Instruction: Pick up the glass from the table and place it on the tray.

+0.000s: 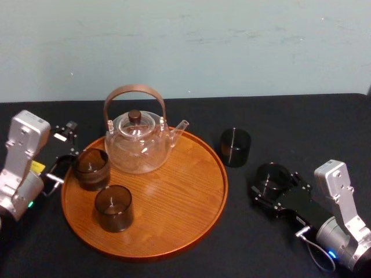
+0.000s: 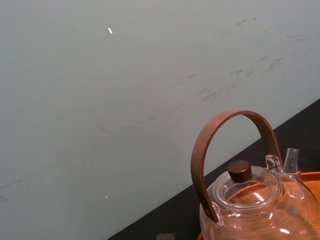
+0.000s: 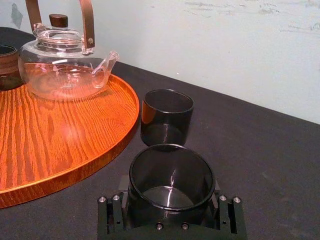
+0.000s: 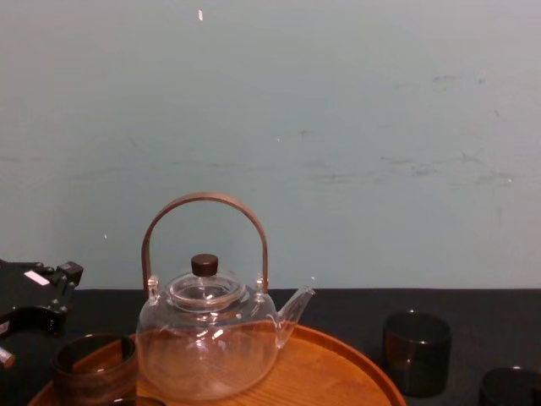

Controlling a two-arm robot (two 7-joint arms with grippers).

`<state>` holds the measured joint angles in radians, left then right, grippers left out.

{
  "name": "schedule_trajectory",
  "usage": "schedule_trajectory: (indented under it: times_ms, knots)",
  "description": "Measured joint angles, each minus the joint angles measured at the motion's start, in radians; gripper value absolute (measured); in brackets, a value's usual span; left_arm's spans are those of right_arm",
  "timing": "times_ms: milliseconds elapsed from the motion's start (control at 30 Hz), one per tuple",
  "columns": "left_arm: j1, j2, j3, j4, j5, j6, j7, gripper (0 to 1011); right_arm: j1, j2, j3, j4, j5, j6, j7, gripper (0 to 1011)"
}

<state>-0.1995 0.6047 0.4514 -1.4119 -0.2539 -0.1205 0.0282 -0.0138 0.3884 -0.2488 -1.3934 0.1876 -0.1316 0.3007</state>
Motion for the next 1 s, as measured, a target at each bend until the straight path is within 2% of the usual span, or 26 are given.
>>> schedule_trajectory:
  times_ms: [267, 567, 733, 1000]
  knots:
    - [0.000, 0.000, 0.000, 0.000, 0.000, 0.000, 0.000, 0, -0.006, -0.004, 0.015, -0.010, 0.012, 0.003, 0.016, 918]
    - [0.000, 0.000, 0.000, 0.000, 0.000, 0.000, 0.000, 0, -0.038, 0.001, 0.017, -0.103, -0.003, -0.001, 0.041, 918]
    - [0.000, 0.000, 0.000, 0.000, 0.000, 0.000, 0.000, 0, -0.045, -0.002, -0.019, -0.150, -0.021, -0.008, 0.069, 918]
    - [0.000, 0.000, 0.000, 0.000, 0.000, 0.000, 0.000, 0, -0.012, -0.024, -0.083, -0.140, -0.038, -0.008, 0.102, 918]
